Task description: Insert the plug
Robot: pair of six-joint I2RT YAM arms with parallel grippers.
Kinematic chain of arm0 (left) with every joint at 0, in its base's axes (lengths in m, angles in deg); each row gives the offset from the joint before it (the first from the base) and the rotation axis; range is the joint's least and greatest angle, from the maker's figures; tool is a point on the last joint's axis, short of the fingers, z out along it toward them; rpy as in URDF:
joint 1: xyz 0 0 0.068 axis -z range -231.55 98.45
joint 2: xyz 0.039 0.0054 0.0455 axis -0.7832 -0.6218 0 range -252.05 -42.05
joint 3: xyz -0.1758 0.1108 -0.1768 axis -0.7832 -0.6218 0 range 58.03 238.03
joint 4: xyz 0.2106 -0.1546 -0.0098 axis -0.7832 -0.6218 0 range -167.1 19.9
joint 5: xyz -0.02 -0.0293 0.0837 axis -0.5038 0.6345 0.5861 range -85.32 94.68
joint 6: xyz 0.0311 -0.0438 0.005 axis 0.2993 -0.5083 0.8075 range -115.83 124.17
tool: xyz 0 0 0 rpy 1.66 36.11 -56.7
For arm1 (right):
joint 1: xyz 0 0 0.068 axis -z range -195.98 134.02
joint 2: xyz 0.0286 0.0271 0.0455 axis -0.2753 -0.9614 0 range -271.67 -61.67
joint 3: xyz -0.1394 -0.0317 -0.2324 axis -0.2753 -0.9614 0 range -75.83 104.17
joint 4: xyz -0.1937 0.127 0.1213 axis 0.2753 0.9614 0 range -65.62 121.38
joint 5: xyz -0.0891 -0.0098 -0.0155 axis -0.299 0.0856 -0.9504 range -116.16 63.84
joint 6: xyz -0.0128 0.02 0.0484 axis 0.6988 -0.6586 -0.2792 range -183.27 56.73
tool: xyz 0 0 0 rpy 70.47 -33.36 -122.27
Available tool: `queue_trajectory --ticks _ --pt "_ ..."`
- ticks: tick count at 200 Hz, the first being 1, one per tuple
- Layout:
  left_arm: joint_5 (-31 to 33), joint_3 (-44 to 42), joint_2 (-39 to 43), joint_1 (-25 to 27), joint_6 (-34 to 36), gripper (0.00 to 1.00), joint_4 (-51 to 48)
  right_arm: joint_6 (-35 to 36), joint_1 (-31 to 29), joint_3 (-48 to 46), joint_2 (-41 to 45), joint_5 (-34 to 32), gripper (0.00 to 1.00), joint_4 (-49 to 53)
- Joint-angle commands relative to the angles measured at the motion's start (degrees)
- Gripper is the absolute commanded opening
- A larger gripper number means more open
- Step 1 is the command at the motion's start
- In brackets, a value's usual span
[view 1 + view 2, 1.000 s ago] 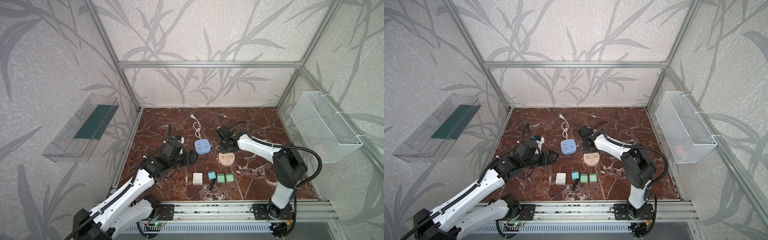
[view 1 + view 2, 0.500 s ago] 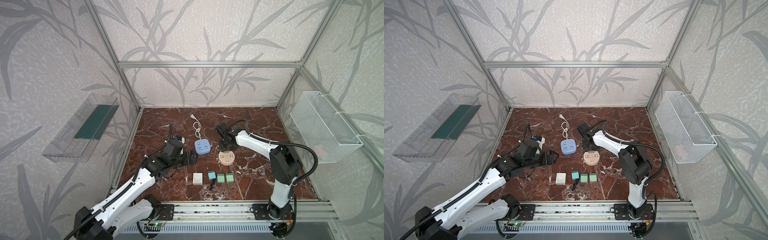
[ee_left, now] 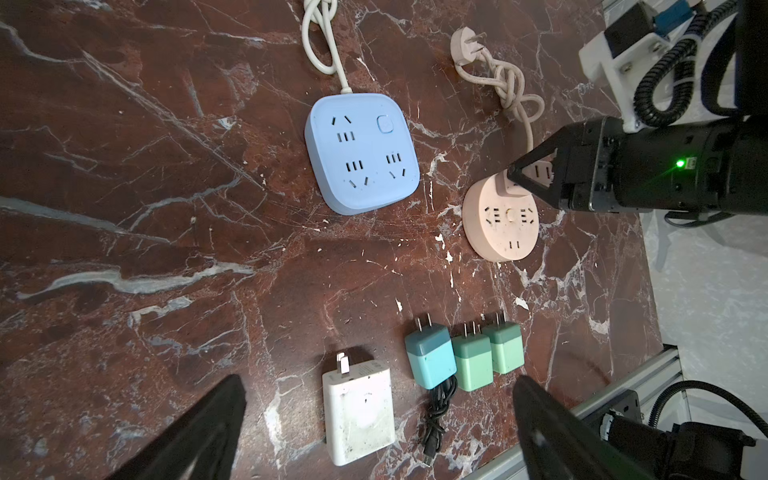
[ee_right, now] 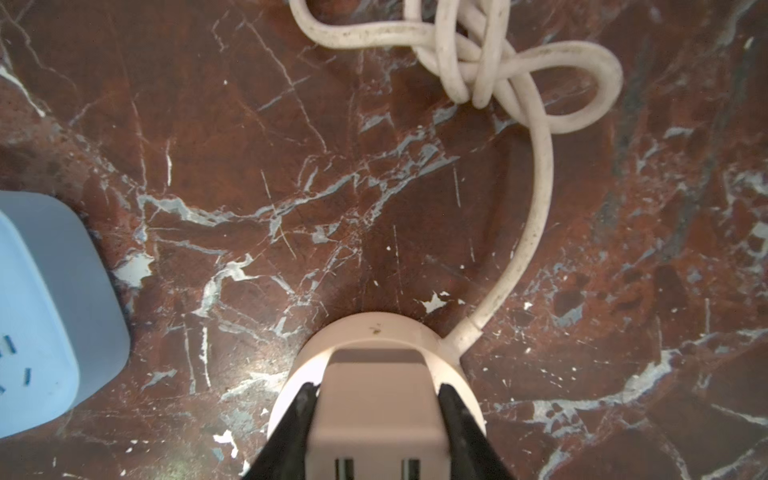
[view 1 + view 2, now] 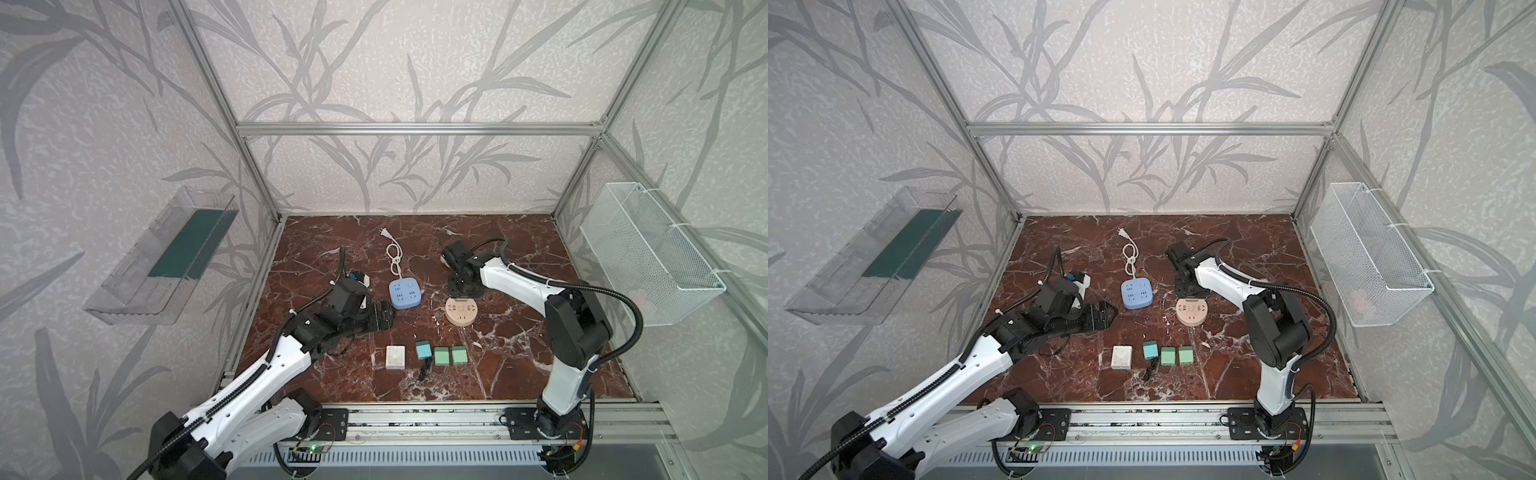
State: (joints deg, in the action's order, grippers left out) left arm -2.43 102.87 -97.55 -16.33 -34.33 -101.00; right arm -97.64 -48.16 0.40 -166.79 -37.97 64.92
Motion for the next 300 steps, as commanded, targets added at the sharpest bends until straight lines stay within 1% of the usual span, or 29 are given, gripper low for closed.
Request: queue_trajectory --ticks 1,64,103,134,160,177,205,237,245,262,280,300 --pt "0.79 1.61 -0.02 0.28 0.83 0.97 -1.01 -1.33 0.17 -1.05 3.26 -1.98 0.00 -2.52" --pt "0.92 1.36 0.00 0.26 0.60 0.97 -0.93 -1.80 0.17 -2.89 3.73 -2.07 0.00 -5.20" --pt "0.61 1.47 -0.23 0.34 0.71 0.97 -0.92 -1.84 0.12 -3.89 3.56 -0.86 0.00 -6.71" --pt "0.63 1.33 -0.18 0.29 0.49 0.97 -0.76 -0.54 0.15 -4.07 3.43 0.36 0.00 -6.91" --pt "0.56 1.30 -0.39 0.29 0.45 0.97 -0.60 0.06 0.16 -3.72 3.42 0.80 0.05 -6.75" --pt "0.51 1.30 -0.61 0.29 0.46 0.97 -0.54 1.05 0.11 -3.45 3.40 1.30 0.10 -7.44" --pt "0.61 1.36 -0.40 0.30 0.62 0.98 -0.66 2.42 0.14 -2.14 3.08 2.82 0.25 -7.30" --pt "0.62 1.23 -0.48 0.30 0.47 0.97 -0.57 2.90 0.10 -1.76 3.27 2.63 0.34 -7.14" --pt "0.54 1.32 -0.60 0.33 0.48 0.97 -0.52 3.06 0.18 -1.57 3.35 2.59 0.37 -6.97" --pt "0.55 1.42 -0.74 0.34 0.61 0.97 -0.46 3.26 0.11 -1.42 3.76 2.83 0.51 -6.96" --pt "0.44 1.67 -0.93 0.33 0.71 0.98 -0.53 3.26 0.17 -1.41 4.13 3.14 0.60 -6.96" --pt "0.33 1.86 -1.16 0.30 0.87 0.97 -0.52 3.43 0.12 -1.21 4.48 3.38 0.64 -6.58"
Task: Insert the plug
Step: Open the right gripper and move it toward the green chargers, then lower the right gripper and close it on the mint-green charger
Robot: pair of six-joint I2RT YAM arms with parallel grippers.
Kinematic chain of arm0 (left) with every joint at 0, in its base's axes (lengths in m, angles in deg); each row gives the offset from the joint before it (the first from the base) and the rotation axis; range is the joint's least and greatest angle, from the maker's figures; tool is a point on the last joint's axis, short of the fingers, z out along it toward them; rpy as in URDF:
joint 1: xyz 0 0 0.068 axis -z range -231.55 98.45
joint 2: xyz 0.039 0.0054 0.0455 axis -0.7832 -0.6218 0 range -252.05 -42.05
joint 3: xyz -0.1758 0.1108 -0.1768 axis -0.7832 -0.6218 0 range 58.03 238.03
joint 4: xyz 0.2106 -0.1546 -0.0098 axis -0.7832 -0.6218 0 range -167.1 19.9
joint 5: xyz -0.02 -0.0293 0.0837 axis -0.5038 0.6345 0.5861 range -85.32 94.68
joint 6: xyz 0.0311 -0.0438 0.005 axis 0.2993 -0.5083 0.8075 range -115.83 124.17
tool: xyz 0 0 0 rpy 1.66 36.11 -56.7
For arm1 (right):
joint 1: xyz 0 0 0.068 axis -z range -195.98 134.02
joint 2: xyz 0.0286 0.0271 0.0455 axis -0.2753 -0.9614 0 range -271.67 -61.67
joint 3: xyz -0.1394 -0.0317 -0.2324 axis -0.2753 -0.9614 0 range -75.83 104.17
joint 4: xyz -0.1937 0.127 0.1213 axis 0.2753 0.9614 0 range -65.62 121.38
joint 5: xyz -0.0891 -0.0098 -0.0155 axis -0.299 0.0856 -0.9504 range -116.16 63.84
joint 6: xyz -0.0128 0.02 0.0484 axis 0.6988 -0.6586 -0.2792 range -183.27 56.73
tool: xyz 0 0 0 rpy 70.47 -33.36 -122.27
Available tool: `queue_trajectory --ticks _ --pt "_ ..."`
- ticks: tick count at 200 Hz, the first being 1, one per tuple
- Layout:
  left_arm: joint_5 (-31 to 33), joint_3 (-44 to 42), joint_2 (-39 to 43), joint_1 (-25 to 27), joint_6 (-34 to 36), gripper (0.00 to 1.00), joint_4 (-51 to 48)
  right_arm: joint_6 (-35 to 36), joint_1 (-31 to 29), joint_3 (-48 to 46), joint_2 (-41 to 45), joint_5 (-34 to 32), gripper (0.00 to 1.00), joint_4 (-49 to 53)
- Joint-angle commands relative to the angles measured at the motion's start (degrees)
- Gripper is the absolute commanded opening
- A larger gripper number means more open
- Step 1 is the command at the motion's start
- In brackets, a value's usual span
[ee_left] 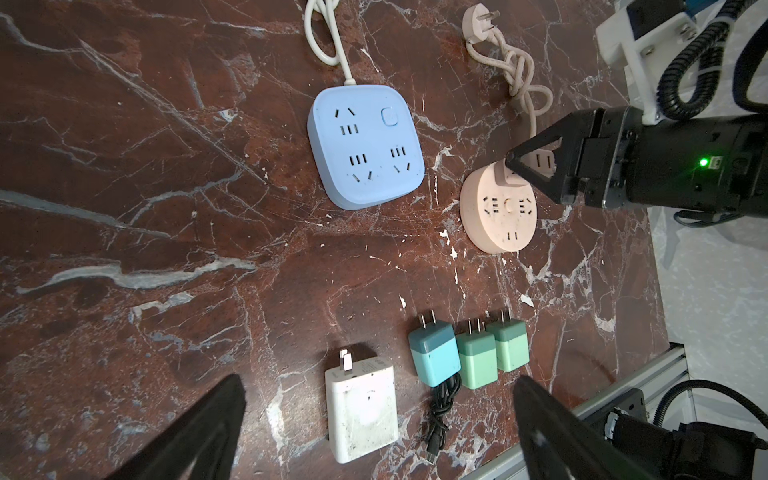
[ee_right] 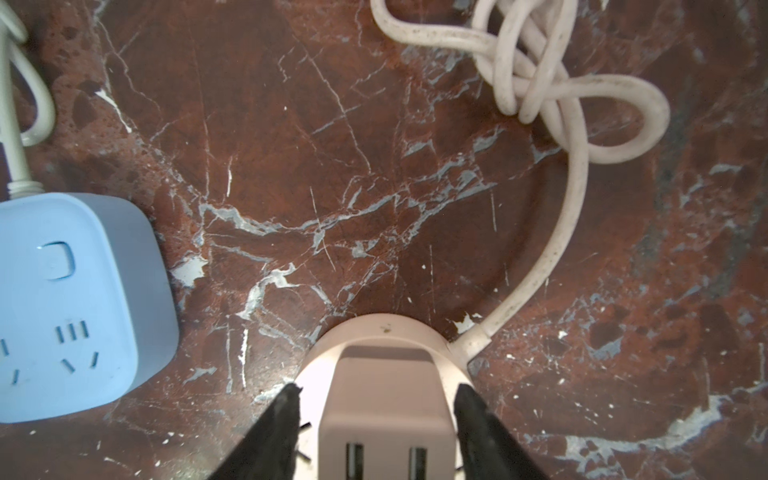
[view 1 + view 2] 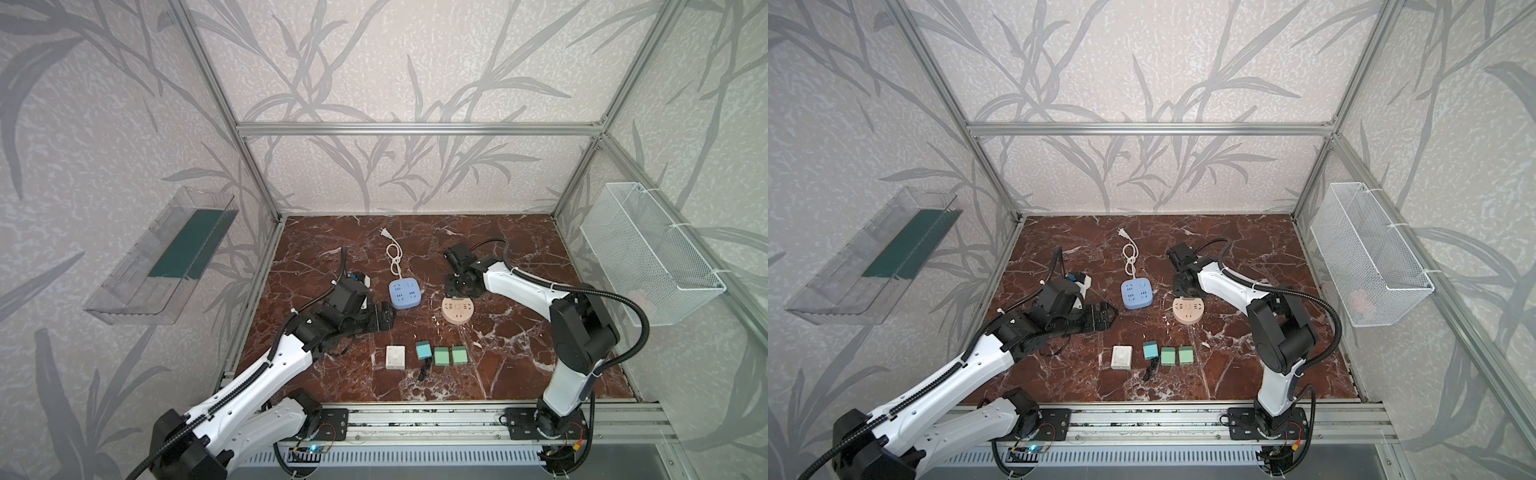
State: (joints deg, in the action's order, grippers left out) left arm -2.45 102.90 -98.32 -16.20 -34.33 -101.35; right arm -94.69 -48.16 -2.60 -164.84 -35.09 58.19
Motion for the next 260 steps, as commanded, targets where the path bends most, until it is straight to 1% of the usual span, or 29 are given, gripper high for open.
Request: queue_trajectory --ticks 1,30,49,76,102,121,145,149,159,175,186,215,260 --pt "0.36 1.82 -0.36 0.16 0.88 0.97 -0.15 0.48 0.11 1.76 2.58 0.49 0.64 0.23" --pt "0.40 2.12 -0.09 0.18 1.04 0.98 -0.46 0.57 0.00 0.60 5.08 -0.09 0.64 1.00" --pt "0.62 2.48 -0.16 0.16 1.49 0.98 -0.96 0.87 -0.20 -1.34 10.43 -1.17 0.64 1.64" --pt "0.32 2.88 -0.58 0.20 1.89 0.98 -1.01 1.83 -1.00 -3.76 16.45 -0.74 0.61 5.51" --pt "0.14 3.07 -0.33 0.21 2.20 0.99 -1.51 1.51 -3.71 -7.26 22.71 -0.40 0.57 10.90" --pt "-0.05 2.87 0.02 0.20 1.93 0.99 -1.46 -0.67 -7.88 -9.22 27.21 -2.14 0.56 15.43" --pt "-1.08 2.66 -0.32 0.18 1.68 0.99 -0.87 -4.75 -13.26 -11.99 31.31 -2.65 0.55 18.96" --pt "-1.20 2.67 -0.46 0.18 1.68 0.99 -0.77 -6.82 -14.18 -12.59 31.71 -2.79 0.55 19.36" --pt "-1.54 2.69 -0.87 0.20 1.76 0.99 -0.67 -8.99 -16.44 -13.94 32.45 -3.11 0.55 19.82" --pt "-1.97 2.60 -1.42 0.18 1.96 0.99 -0.35 -11.44 -18.86 -16.36 32.52 -2.52 0.56 20.16" --pt "-2.39 2.48 -1.66 0.23 2.03 0.99 -0.05 -12.58 -19.92 -18.25 32.34 -2.04 0.59 19.56" --pt "-3.30 1.90 -1.56 0.15 1.42 0.99 1.10 -14.96 -20.98 -23.92 31.45 0.77 0.60 14.44" --pt "-3.75 1.35 -1.57 0.16 0.98 0.99 1.49 -16.10 -21.43 -26.80 28.83 3.16 0.56 8.73"
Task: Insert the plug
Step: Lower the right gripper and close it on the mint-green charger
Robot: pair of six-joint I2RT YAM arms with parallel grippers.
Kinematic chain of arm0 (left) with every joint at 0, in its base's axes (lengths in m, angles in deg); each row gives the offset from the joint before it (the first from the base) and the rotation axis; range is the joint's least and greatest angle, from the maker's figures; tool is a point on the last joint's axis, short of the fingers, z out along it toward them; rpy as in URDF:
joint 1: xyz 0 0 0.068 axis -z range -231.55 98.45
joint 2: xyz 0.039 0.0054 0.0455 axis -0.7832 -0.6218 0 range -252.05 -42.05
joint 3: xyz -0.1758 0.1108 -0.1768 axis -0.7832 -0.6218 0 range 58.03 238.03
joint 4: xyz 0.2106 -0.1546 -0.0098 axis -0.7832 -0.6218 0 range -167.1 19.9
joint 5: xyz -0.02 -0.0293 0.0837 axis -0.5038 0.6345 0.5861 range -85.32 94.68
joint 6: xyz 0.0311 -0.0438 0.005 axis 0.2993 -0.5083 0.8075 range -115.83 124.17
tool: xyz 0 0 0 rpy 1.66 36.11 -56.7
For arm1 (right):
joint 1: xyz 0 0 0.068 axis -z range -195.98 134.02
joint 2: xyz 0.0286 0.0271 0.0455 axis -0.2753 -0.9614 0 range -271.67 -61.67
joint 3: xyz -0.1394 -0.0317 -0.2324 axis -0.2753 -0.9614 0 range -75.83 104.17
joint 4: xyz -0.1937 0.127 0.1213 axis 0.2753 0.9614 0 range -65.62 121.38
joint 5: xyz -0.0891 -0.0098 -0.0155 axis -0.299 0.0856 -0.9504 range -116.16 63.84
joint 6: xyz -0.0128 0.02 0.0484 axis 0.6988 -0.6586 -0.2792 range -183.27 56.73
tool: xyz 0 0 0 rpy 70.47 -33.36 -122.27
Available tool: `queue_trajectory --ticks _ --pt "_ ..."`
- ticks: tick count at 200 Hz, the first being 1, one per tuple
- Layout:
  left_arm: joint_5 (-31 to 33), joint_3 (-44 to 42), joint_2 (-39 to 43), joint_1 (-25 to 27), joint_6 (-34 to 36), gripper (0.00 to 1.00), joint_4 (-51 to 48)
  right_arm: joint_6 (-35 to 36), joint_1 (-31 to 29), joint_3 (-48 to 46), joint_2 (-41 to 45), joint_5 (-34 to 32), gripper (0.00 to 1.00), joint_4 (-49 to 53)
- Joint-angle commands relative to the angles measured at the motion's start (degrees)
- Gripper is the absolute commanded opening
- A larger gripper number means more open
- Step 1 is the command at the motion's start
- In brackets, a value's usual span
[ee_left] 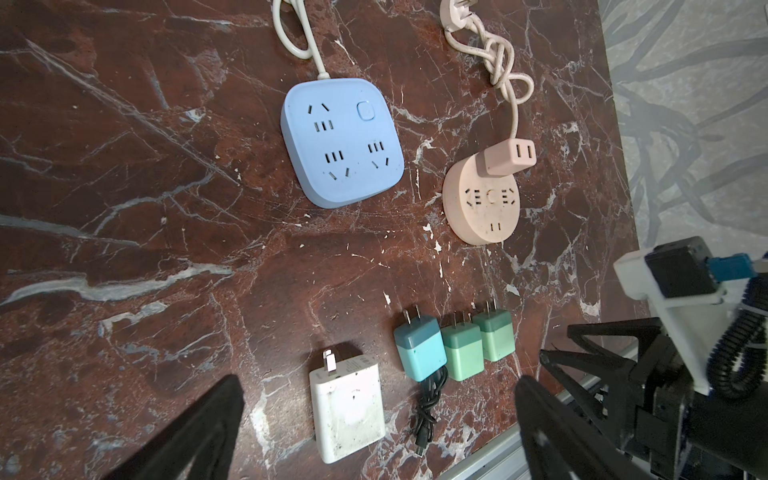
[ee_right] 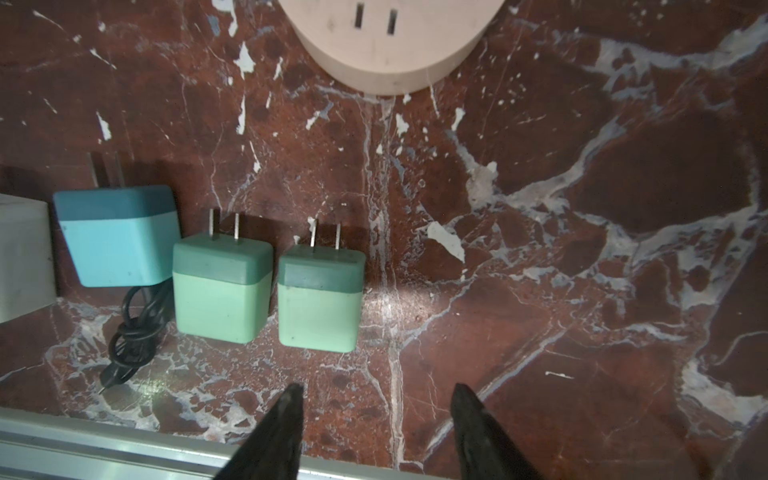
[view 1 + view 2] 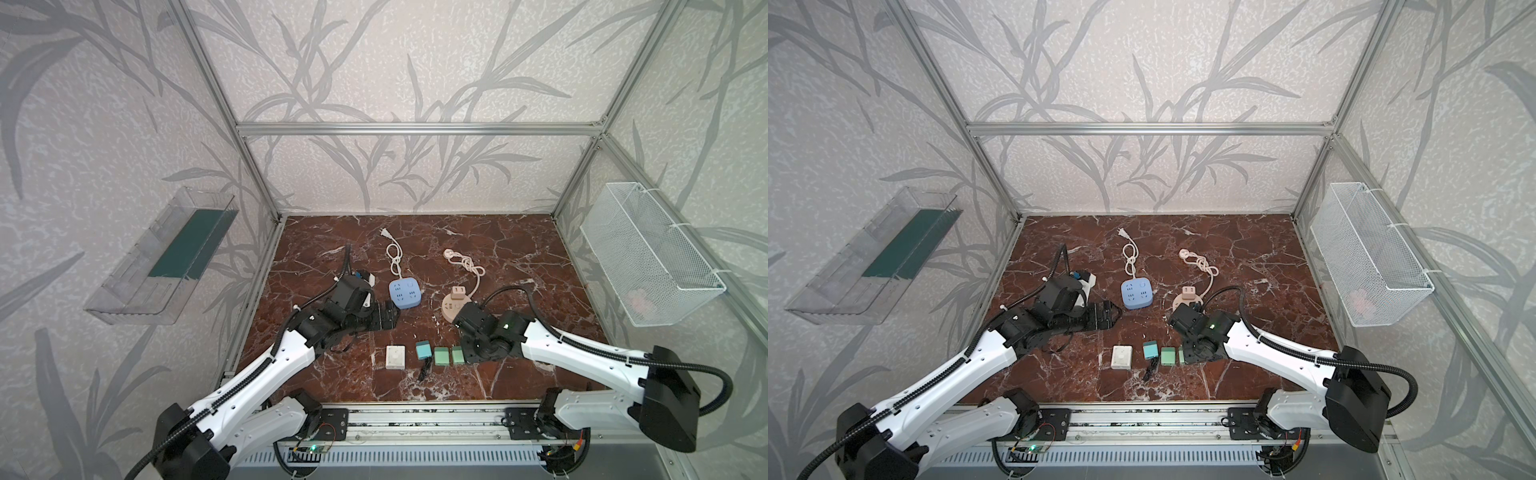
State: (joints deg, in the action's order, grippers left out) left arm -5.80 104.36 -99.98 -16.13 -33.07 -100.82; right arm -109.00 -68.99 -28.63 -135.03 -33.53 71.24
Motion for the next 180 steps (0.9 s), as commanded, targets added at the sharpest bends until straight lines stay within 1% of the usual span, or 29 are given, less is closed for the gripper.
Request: queue_trajectory --ticks 1,71,116,180 --pt "-0.37 -0.15 0.10 0.14 -0.34 0.99 0.99 -1.80 -0.60 -0.78 -1.03 1.68 0.56 -4.45" --pt "-1.01 -0.87 0.17 0.09 -1.37 0.99 2.14 -1.68 -0.77 -1.23 -4.91 2.98 0.55 -8.03" --pt "-0.95 -1.26 0.24 0.10 -1.35 0.99 2.33 -1.46 -0.75 -1.19 -8.30 3.59 0.55 -8.46" --pt "-1.38 -1.46 -0.08 0.09 -1.61 0.99 2.86 -1.24 -0.74 -1.80 -10.76 3.77 0.54 -10.24"
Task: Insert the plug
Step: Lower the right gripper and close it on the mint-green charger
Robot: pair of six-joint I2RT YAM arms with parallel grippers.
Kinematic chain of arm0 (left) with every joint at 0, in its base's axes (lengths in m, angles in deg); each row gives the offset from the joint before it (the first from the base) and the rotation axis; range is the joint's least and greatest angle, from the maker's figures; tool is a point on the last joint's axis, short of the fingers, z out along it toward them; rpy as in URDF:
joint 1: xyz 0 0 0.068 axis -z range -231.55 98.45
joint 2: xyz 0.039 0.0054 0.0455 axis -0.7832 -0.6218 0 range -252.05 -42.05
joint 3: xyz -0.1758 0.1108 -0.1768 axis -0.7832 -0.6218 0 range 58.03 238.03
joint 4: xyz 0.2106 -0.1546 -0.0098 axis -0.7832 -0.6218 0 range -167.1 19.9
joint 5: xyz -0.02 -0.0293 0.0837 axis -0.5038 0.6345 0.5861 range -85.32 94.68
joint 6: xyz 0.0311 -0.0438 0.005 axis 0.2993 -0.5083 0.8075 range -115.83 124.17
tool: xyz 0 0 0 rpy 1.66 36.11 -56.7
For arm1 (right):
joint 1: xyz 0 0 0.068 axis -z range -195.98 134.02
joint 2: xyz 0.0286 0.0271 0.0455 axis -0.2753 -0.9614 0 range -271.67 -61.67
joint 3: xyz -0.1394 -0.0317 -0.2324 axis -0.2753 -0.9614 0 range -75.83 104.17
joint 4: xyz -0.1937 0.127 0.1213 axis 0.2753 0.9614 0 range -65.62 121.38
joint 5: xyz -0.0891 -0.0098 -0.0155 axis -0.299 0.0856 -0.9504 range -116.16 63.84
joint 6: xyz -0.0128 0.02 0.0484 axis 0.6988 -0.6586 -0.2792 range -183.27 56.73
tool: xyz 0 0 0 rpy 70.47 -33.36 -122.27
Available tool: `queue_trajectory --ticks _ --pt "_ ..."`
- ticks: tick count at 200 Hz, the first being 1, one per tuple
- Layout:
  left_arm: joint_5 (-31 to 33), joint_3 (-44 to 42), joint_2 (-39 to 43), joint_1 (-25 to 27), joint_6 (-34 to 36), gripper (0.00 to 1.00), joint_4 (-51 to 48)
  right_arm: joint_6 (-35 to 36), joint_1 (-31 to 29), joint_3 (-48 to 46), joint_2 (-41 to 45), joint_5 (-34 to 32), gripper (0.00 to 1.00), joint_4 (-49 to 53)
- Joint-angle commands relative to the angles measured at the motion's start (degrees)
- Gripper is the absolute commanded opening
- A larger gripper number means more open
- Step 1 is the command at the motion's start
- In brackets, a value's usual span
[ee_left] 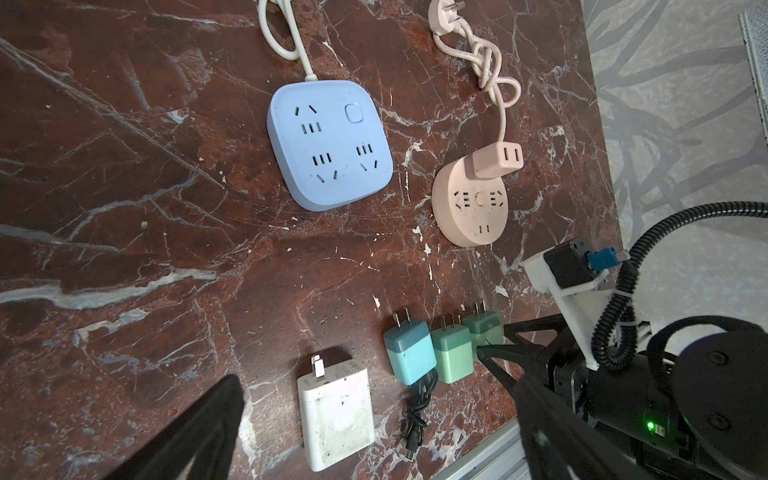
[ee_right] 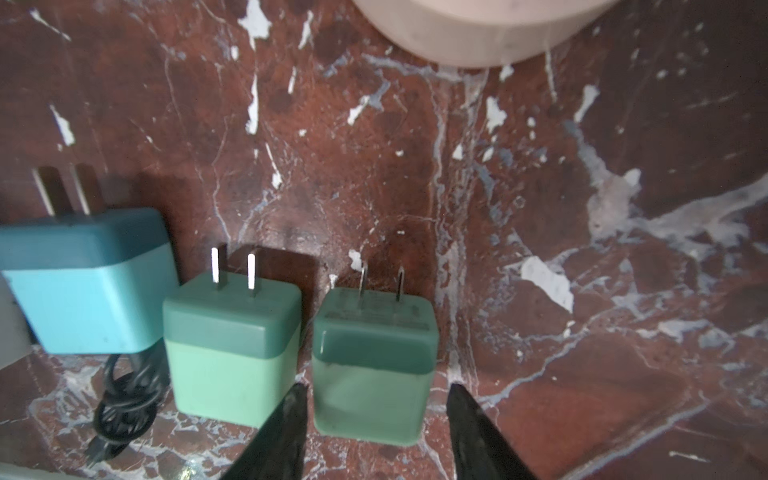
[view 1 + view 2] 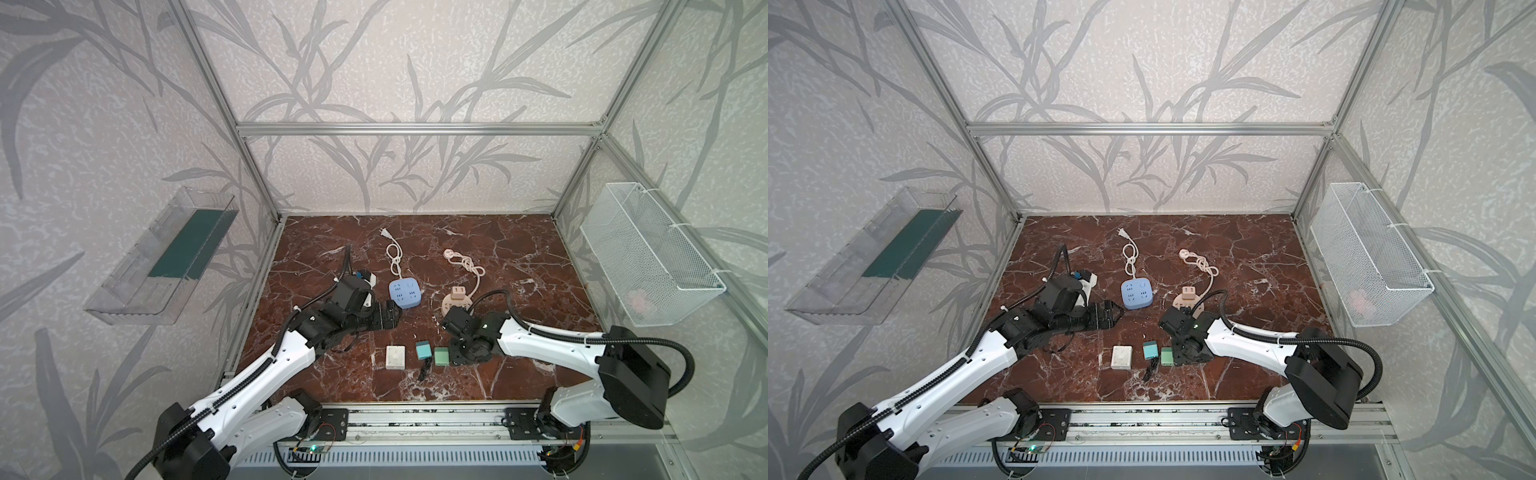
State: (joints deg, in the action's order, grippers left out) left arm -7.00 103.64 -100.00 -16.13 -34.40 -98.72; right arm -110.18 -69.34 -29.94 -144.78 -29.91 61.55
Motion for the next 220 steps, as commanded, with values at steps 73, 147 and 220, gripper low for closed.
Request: queue_trajectory --ticks 73,147,220 --pt "-0.21 -1.20 0.37 0.14 -0.55 0.99 0.77 0.39 -0.42 -0.62 -3.26 0.14 0.51 -1.50" --pt "-0.39 -1.22 0.21 0.12 -0.74 0.99 1.02 0.51 -0.43 -1.19 -4.29 0.74 0.50 -2.18" --pt "-1.16 -1.22 -0.14 0.15 -0.72 0.97 1.55 1.25 -0.43 -1.08 -2.89 0.04 0.10 -0.61"
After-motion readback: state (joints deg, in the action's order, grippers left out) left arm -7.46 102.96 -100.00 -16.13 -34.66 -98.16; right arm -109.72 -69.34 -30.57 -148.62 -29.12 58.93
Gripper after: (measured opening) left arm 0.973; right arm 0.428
